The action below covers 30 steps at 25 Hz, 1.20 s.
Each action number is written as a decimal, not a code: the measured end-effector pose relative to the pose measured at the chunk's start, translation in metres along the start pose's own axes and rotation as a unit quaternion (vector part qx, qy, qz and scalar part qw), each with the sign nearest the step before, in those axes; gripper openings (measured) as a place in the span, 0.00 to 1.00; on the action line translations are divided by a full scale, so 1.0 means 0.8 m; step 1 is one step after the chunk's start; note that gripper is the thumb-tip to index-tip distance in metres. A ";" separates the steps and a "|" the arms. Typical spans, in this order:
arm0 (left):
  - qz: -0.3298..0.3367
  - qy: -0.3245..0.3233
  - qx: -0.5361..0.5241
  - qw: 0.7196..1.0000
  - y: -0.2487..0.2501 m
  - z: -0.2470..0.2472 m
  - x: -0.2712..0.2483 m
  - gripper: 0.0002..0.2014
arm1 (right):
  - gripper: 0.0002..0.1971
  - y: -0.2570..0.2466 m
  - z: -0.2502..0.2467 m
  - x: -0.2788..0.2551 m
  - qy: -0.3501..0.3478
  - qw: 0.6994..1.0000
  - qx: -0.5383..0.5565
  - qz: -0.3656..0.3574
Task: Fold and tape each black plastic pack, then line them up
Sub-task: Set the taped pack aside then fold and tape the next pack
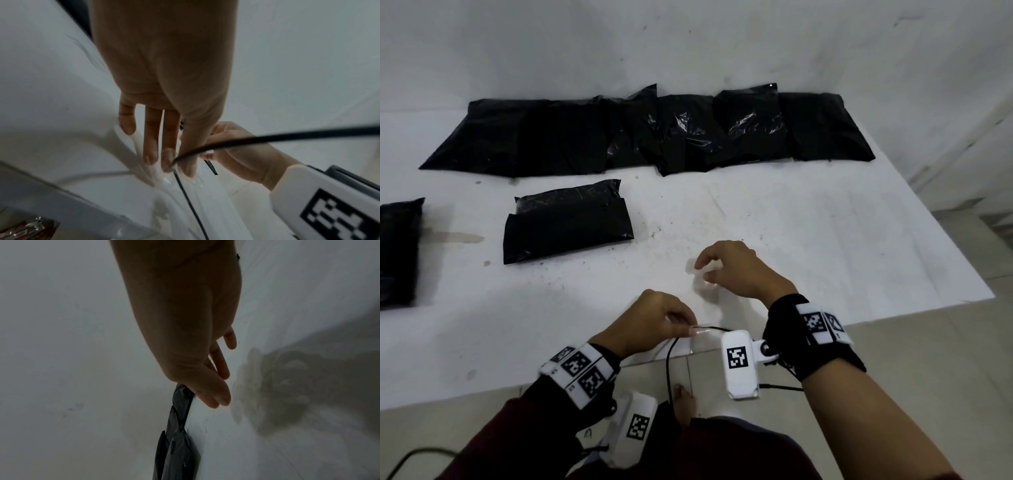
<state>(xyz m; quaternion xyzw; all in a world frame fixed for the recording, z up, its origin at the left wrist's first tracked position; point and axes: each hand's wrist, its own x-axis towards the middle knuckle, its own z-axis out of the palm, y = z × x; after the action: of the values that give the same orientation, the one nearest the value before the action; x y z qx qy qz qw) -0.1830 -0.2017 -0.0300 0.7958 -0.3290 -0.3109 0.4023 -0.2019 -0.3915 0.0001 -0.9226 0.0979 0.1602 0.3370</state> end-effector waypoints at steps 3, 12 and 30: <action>-0.011 0.040 -0.030 0.999 -0.001 0.003 -0.002 0.02 | 0.10 0.000 0.002 -0.015 -0.003 1.000 -0.001 0.014; 0.023 -0.014 0.020 0.999 -0.009 -0.001 -0.014 0.18 | 0.18 -0.007 0.032 -0.063 -0.072 0.990 -0.119 -0.014; 0.146 0.160 0.097 0.971 -0.029 0.040 -0.025 0.06 | 0.10 -0.009 0.061 -0.088 0.048 0.980 -0.191 0.009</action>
<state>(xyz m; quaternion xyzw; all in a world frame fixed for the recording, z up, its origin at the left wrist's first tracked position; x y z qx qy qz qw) -0.2127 -0.1894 -0.0607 0.8138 -0.4019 -0.0837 0.4113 -0.2764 -0.3491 -0.0052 -0.9756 0.0895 0.1346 0.1484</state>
